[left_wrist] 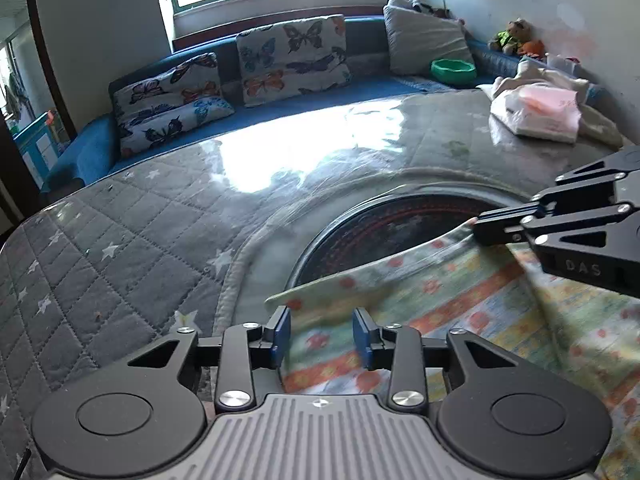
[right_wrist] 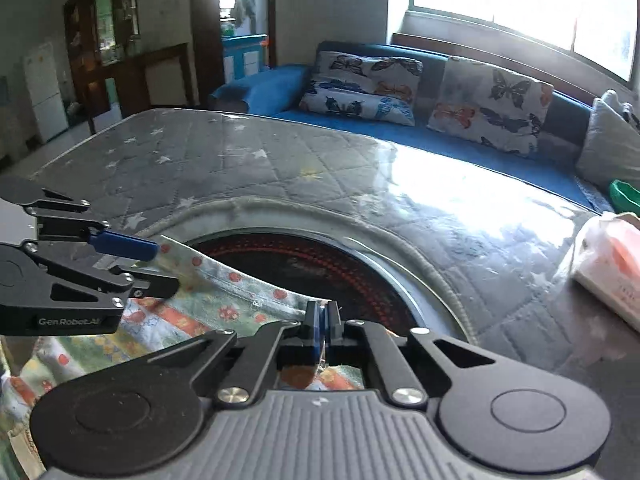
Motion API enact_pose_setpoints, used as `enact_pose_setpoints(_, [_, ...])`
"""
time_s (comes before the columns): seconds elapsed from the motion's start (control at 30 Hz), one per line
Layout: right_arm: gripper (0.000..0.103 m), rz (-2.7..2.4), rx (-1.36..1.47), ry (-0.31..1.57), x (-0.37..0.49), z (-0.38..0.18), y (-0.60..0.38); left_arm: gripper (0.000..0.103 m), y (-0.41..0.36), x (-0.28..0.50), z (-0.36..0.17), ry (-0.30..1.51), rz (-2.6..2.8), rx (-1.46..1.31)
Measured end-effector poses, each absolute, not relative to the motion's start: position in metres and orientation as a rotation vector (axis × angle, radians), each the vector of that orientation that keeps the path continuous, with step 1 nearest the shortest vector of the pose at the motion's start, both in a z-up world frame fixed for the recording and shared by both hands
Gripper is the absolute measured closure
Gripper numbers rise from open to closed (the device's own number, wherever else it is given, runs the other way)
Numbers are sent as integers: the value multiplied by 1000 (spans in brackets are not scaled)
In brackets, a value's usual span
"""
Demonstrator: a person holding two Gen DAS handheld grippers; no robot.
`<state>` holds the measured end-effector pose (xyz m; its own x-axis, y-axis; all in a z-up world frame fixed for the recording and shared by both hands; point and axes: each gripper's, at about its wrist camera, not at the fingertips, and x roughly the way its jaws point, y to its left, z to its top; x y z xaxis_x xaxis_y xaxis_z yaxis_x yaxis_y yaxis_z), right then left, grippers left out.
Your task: Fold clothes
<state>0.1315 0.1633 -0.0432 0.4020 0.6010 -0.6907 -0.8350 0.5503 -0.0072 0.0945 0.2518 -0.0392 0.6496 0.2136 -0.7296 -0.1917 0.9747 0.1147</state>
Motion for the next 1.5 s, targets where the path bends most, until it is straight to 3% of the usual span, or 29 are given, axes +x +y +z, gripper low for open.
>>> enact_pose_setpoints(0.13, [102, 868, -439, 691, 136, -53, 167, 56, 255, 94, -40, 825, 242, 22])
enact_pose_setpoints(0.57, [93, 1064, -418, 750, 95, -37, 154, 56, 256, 66, -18, 787, 250, -9])
enact_pose_setpoints(0.73, [81, 1049, -435, 758, 87, -42, 148, 54, 261, 18, -2, 759, 290, -22])
enact_pose_setpoints(0.87, [57, 1089, -430, 729, 70, -27, 136, 53, 265, -30, 4, 741, 339, -32])
enact_pose_setpoints(0.93, [54, 1118, -437, 723, 60, -21, 131, 53, 264, -56, 3, 741, 361, -47])
enact_pose_setpoints(1.0, [39, 1144, -451, 725, 47, -20, 124, 53, 262, -81, -2, 745, 375, -64])
enact_pose_setpoints(1.3, [21, 1184, -504, 733, 1, -31, 97, 53, 277, -152, -33, 759, 516, -192])
enact_pose_setpoints(1.5, [20, 1163, -495, 718, -8, -30, 84, 52, 311, -158, -36, 728, 647, -163])
